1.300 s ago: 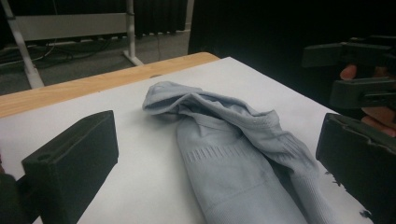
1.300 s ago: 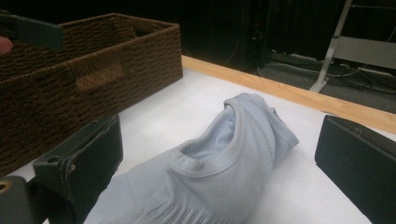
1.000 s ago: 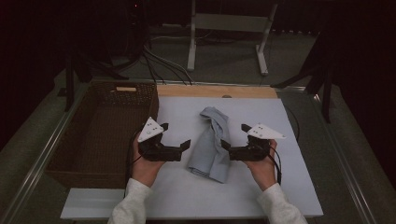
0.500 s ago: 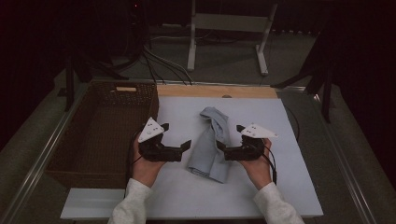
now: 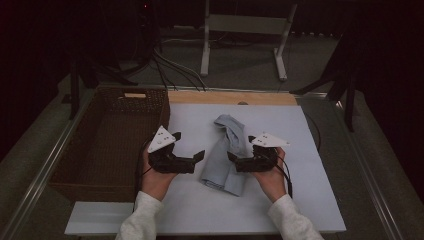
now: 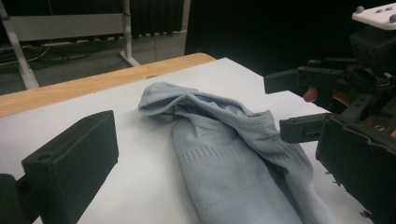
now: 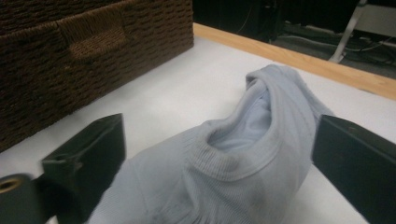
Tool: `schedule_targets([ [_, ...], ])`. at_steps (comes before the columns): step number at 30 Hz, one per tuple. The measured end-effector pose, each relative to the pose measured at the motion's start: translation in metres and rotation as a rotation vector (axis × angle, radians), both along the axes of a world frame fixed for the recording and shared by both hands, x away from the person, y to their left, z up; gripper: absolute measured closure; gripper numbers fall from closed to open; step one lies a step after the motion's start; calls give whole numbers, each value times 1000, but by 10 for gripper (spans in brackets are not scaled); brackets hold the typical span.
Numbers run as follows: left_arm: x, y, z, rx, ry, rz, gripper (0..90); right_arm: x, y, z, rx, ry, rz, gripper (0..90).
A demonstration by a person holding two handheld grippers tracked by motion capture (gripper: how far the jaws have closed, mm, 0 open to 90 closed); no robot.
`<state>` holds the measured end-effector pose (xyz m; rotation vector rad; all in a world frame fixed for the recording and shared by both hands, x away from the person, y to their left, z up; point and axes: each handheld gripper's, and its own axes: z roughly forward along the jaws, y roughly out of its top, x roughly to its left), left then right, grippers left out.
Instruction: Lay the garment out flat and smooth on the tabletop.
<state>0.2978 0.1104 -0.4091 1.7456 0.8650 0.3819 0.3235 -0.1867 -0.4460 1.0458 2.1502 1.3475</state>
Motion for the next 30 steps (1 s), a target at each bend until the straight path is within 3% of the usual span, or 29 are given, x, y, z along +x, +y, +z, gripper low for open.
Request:
schedule_targets([
  [5, 0, 0, 0, 0, 0, -2, 1, 1, 2, -2, -17, 26, 6, 78],
  [6, 0, 0, 0, 0, 0, -1, 1, 1, 2, -2, -23, 34, 12, 147],
  [15, -1, -1, 0, -2, -1, -1, 1, 2, 4, -4, -38, 74, 26, 335],
  [20, -1, -1, 0, -1, -1, -3, 0, 2, 7, -6, -78, 92, 24, 443],
  [30, -1, -2, 0, 3, 0, -5, 1, 1, 10, -6, -104, 114, 35, 710],
])
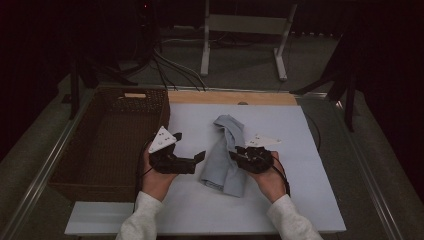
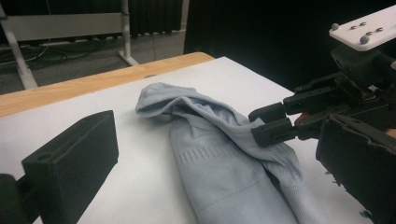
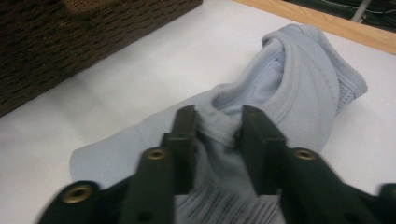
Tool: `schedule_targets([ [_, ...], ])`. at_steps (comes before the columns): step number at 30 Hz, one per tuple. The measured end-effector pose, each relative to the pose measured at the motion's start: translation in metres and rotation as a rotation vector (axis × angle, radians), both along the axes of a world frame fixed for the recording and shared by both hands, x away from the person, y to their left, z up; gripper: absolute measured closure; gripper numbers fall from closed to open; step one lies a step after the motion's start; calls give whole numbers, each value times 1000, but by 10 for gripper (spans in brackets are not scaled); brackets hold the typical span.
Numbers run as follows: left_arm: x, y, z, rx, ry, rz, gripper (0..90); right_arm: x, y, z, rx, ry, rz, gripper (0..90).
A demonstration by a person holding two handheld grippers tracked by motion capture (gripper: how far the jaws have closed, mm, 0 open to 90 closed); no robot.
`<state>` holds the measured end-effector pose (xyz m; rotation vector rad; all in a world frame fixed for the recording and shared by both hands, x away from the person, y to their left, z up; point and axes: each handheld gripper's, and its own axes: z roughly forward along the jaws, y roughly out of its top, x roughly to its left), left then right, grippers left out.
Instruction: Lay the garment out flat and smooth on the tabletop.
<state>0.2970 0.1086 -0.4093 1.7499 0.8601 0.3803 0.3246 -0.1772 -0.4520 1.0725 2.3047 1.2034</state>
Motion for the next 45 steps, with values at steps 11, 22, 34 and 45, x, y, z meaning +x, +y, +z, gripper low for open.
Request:
schedule_targets([
  [11, 0, -1, -1, 2, 3, -4, 1, -4, 2, 7, -22, -19, 13, 817],
  [22, 0, -1, -1, 4, 3, -8, 1, -7, 3, 12, -17, -31, 21, 840],
  [34, 0, -1, -1, 4, 4, -8, 1, -13, 6, 25, -6, -65, 51, 846],
  [45, 0, -1, -2, 3, 6, -7, 1, -17, 8, 41, 4, -96, 71, 846],
])
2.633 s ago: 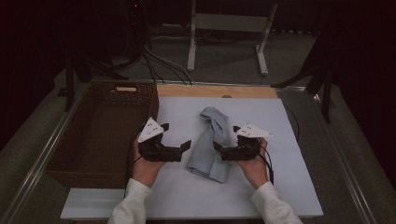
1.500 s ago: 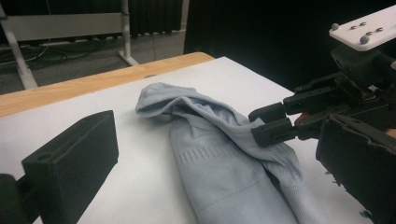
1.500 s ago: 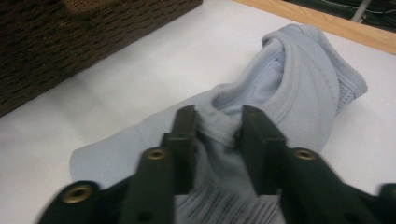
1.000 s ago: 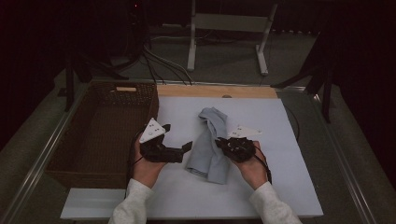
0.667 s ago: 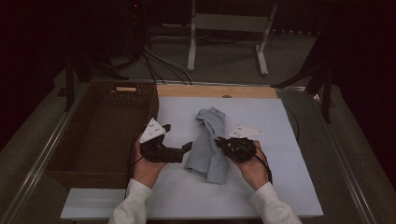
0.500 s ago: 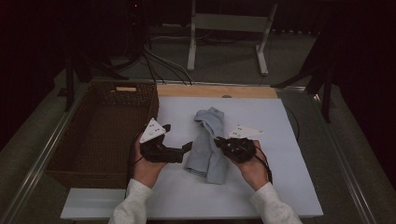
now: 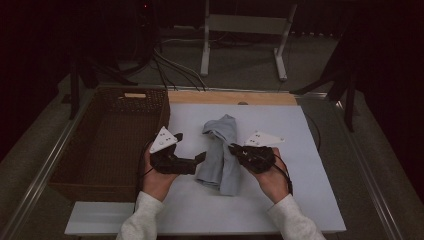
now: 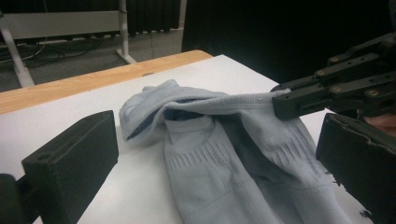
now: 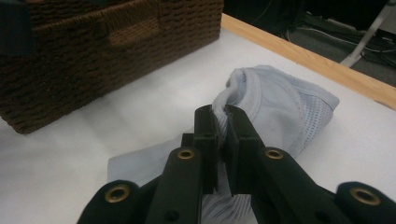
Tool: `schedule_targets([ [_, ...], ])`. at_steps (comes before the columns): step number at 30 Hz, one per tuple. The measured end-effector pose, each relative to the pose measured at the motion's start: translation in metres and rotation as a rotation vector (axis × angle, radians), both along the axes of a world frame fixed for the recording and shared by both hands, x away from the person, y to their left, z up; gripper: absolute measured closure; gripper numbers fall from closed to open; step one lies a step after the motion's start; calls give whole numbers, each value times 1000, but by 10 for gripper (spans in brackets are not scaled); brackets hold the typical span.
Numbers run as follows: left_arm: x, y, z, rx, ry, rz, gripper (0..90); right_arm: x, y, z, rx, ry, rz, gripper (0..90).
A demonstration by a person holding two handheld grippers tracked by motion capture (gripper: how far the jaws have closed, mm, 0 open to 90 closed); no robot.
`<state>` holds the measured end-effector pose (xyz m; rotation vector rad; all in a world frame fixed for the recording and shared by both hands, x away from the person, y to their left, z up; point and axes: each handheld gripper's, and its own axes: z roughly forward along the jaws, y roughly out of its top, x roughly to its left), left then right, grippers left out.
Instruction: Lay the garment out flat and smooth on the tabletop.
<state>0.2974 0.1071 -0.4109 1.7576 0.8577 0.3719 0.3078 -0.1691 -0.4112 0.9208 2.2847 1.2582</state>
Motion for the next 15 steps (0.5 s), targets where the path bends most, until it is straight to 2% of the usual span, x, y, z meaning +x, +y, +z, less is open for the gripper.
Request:
schedule_targets([
  [5, 1, -1, -2, 2, 6, -2, 1, -4, 2, 7, 0, -17, 16, 847],
  [15, 0, -2, -1, 0, 4, -5, 1, -8, -2, 21, 38, -44, 18, 848],
])
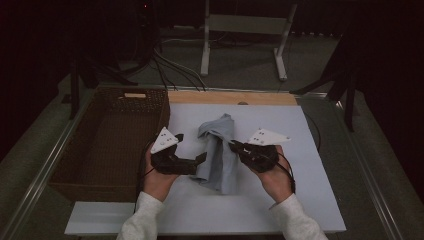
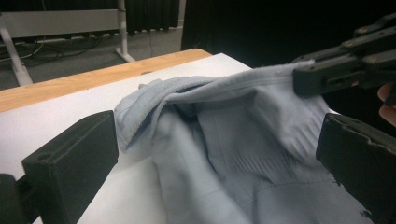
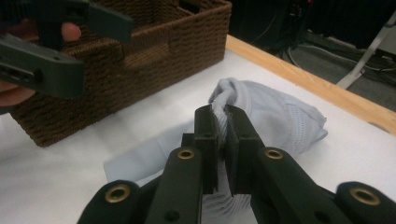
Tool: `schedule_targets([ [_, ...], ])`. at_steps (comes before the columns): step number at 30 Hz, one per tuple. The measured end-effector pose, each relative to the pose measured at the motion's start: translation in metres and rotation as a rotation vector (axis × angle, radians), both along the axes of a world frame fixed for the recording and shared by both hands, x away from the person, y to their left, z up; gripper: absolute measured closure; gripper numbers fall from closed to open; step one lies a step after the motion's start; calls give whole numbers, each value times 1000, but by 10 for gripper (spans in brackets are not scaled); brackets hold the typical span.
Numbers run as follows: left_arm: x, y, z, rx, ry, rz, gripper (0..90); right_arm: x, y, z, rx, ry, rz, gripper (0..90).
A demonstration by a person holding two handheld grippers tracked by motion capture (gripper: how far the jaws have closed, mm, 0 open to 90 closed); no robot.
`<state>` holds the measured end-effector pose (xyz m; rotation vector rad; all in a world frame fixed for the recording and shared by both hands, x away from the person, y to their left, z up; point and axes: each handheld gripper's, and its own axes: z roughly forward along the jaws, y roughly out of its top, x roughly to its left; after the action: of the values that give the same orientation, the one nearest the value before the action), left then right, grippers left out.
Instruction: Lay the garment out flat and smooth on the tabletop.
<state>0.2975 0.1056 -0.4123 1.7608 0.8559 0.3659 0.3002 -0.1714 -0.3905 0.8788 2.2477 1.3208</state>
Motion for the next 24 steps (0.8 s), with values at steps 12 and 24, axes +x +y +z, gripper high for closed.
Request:
schedule_targets([
  [12, -1, 1, 1, -3, -3, 0, 1, 0, -6, 4, 8, -26, -24, 848],
  [24, -1, 1, 2, -3, -5, 4, 1, 2, -22, 4, 16, -29, -63, 847],
])
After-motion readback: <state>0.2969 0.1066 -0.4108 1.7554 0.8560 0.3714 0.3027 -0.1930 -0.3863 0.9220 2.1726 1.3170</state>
